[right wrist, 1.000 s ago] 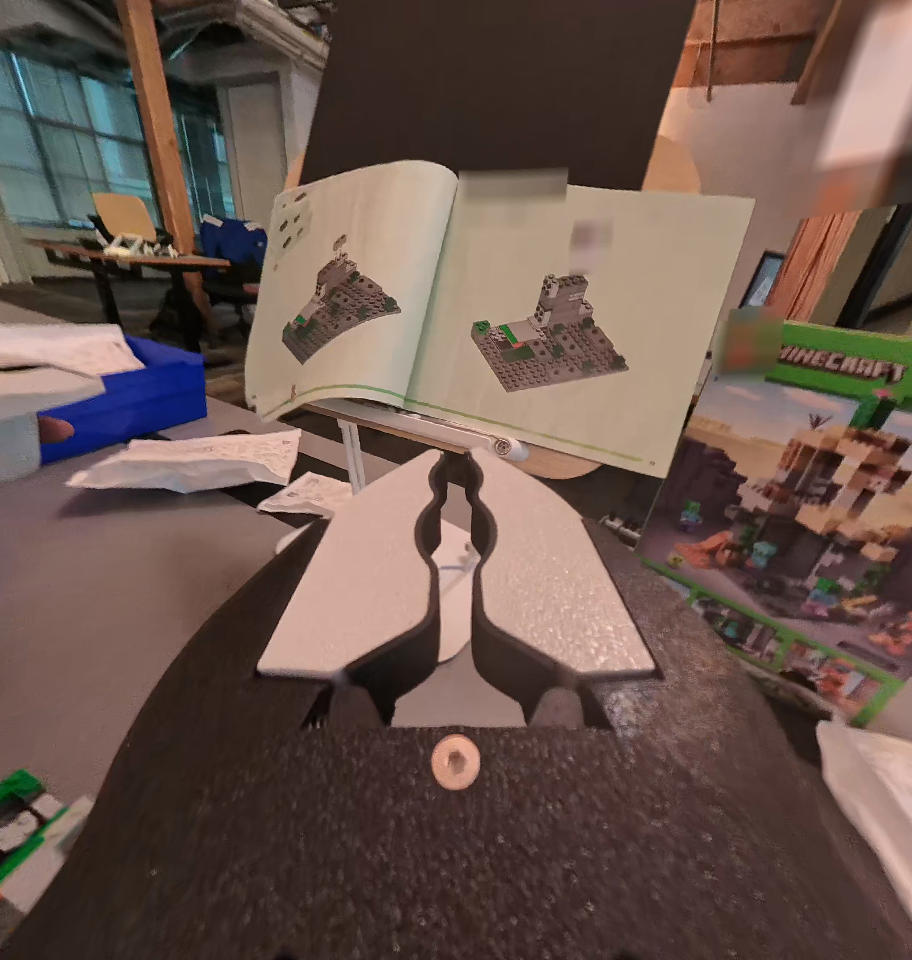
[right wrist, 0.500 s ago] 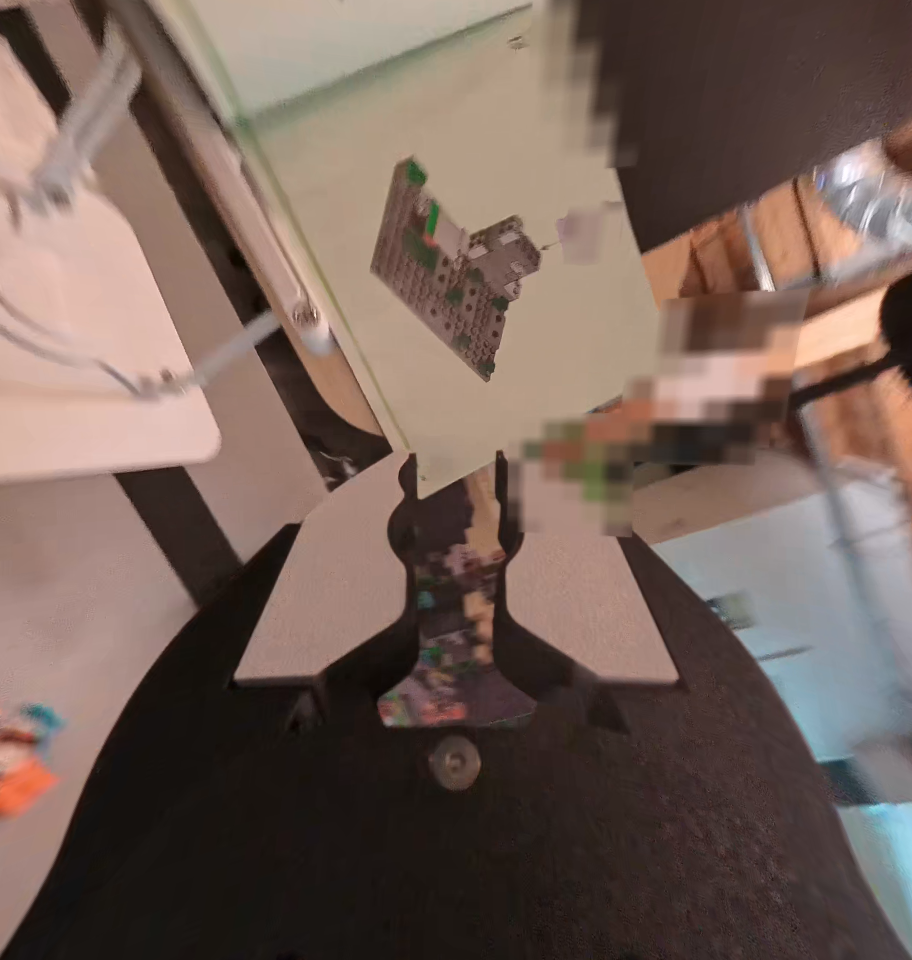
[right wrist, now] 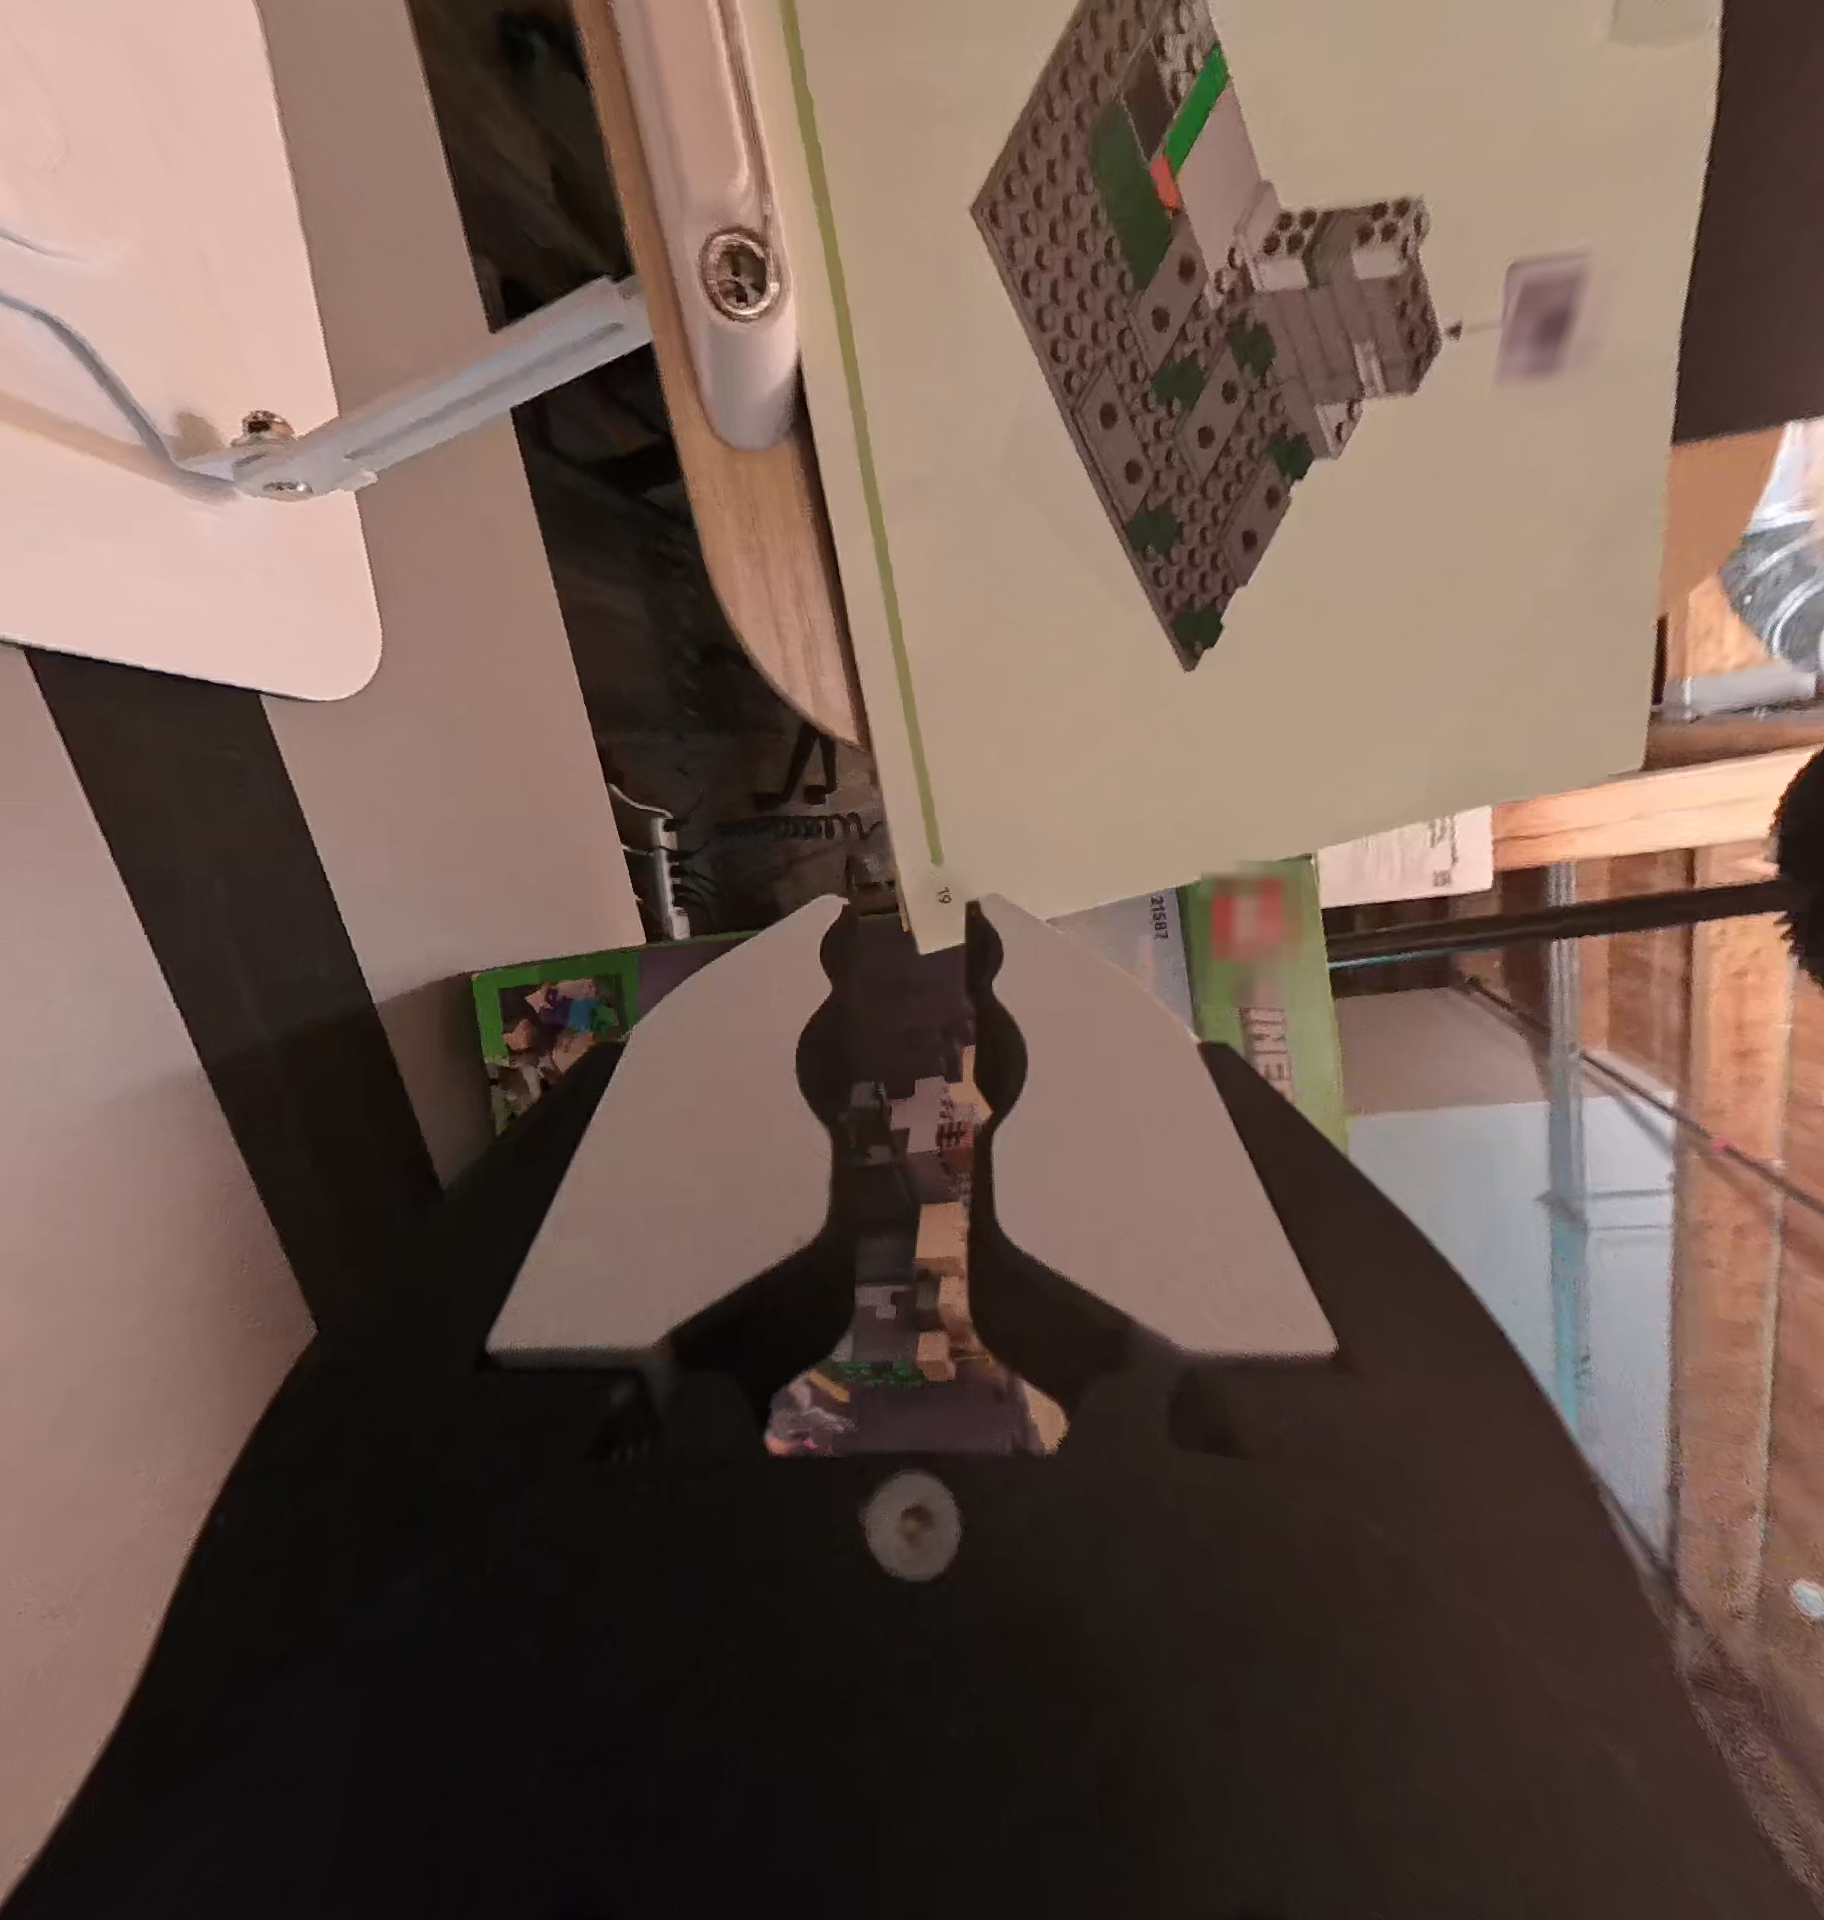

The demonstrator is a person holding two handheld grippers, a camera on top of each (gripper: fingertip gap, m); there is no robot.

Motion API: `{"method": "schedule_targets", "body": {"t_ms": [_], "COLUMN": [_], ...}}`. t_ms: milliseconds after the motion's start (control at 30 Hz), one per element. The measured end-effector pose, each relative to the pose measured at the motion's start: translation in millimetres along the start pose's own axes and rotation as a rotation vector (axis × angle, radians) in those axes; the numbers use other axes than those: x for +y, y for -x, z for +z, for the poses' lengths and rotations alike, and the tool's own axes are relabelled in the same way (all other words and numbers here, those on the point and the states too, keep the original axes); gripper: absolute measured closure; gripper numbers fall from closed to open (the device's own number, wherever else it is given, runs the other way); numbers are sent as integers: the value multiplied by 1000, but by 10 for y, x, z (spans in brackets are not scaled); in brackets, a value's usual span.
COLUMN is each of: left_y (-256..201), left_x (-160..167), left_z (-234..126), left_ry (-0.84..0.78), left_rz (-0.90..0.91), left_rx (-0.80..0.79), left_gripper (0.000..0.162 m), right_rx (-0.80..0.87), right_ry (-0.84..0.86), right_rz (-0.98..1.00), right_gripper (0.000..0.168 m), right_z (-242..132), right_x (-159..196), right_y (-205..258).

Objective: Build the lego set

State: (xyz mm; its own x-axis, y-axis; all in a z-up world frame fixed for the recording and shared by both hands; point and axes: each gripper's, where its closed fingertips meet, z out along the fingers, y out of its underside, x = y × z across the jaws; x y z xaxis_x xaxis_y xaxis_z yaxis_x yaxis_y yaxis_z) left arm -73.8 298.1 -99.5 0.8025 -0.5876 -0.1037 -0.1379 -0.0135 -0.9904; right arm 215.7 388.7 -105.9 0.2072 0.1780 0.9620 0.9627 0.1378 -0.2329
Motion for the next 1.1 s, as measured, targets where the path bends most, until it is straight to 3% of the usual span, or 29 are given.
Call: {"method": "schedule_targets", "body": {"t_ms": [133, 333, 1100], "left_y": [-63, -124, -155], "left_x": [31, 89, 199], "left_z": [25, 70, 116], "left_ry": [14, 30, 60], "left_rz": [9, 11, 30], "left_rx": [8, 24, 34], "left_gripper": [162, 162, 162], "right_rx": [18, 51, -43], "right_ry": [1, -11, -29], "right_rz": [58, -59, -34], "right_gripper": [156, 160, 168], "right_z": [23, 79, 48], "right_x": [24, -47, -65], "right_y": [-34, 2, -3]}}
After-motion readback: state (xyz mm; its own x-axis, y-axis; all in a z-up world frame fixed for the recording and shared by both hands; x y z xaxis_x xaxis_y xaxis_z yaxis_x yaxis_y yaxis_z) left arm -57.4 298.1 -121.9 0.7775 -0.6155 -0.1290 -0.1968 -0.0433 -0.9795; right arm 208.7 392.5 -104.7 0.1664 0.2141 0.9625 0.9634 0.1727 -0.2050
